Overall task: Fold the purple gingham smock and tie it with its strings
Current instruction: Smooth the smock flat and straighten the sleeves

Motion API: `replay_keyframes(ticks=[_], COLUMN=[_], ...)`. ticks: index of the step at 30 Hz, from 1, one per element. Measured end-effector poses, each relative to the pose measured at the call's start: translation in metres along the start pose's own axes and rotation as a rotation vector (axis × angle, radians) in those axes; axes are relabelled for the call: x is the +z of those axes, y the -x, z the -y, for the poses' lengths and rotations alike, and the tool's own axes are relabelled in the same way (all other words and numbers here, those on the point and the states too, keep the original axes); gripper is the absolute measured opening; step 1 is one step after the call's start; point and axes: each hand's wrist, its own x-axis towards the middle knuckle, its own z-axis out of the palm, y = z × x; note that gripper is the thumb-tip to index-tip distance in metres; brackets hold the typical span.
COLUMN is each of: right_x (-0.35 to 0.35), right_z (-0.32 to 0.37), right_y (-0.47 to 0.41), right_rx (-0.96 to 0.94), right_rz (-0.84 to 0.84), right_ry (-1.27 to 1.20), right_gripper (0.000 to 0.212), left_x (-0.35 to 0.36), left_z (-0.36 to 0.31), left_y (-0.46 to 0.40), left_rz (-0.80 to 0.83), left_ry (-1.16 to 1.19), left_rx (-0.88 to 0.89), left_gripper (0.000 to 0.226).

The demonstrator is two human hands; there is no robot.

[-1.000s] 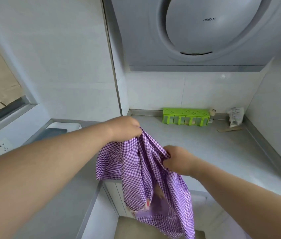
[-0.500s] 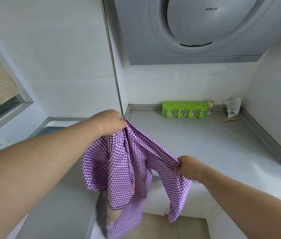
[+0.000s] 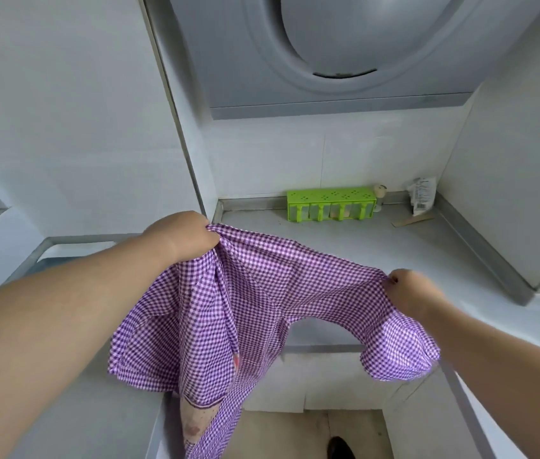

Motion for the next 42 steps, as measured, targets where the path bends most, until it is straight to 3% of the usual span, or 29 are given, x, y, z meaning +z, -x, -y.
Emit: replay_keyframes(ticks=[6, 11, 16, 18, 20, 22, 25, 27, 32, 35, 39, 42], right_x=[-0.045, -0.079, -0.102, -0.103, -0.092, -0.072, -0.024, 0.009, 0.073, 0.093, 0.097, 0.098], right_z=[-0.034, -0.068, -0.098, -0.105, -0.104, -0.093, -0.061, -0.04, -0.017, -0.014, -0.008, -0.009], right_y=[-0.072, -0.147, -0.219, -0.242, -0.246, -0.248, -0.232, -0.226, -0.228, -0.229, -0.23, -0.24], right_rx=[0.007, 0.04, 0.012, 0.006, -0.093, -0.281, -0.58, -0.672, -0.57, -0.514, -0.428, -0.285], right_rz=[-0.093, -0.1, -0.122, -0.174, -0.269, -0.254, -0.019, 0.107, 0.393, 0.49, 0.394, 0.295], right_ry=[0.021, 0.302, 0.529, 0.582, 0.59, 0.464, 0.309, 0.245, 0.259, 0.39, 0.483, 0.55], right_gripper=[0.047, 0.064, 0.057, 0.038, 0.034, 0.035, 0.041, 0.05, 0.067, 0.071, 0.081, 0.094], left_x=[0.011, 0.03, 0.057, 0.071, 0.081, 0.095, 0.113, 0.123, 0.139, 0.147, 0.152, 0.15], left_z=[-0.054, -0.115, -0.161, -0.175, -0.186, -0.198, -0.208, -0.212, -0.204, -0.185, -0.158, -0.133], left_y=[-0.07, -0.142, -0.207, -0.23, -0.236, -0.248, -0.254, -0.258, -0.263, -0.266, -0.267, -0.271], left_rz=[0.048, 0.102, 0.062, 0.067, 0.083, 0.106, 0.134, 0.159, 0.204, 0.247, 0.287, 0.284], left_ry=[-0.07, -0.103, -0.164, -0.132, -0.087, -0.045, -0.046, -0.029, 0.045, 0.137, 0.234, 0.219], left_rx=[0.039, 0.066, 0.087, 0.088, 0.091, 0.088, 0.117, 0.139, 0.156, 0.147, 0.098, 0.051], left_gripper=[0.031, 0.03, 0.035, 0.034, 0.03, 0.025, 0.02, 0.016, 0.017, 0.047, 0.076, 0.068])
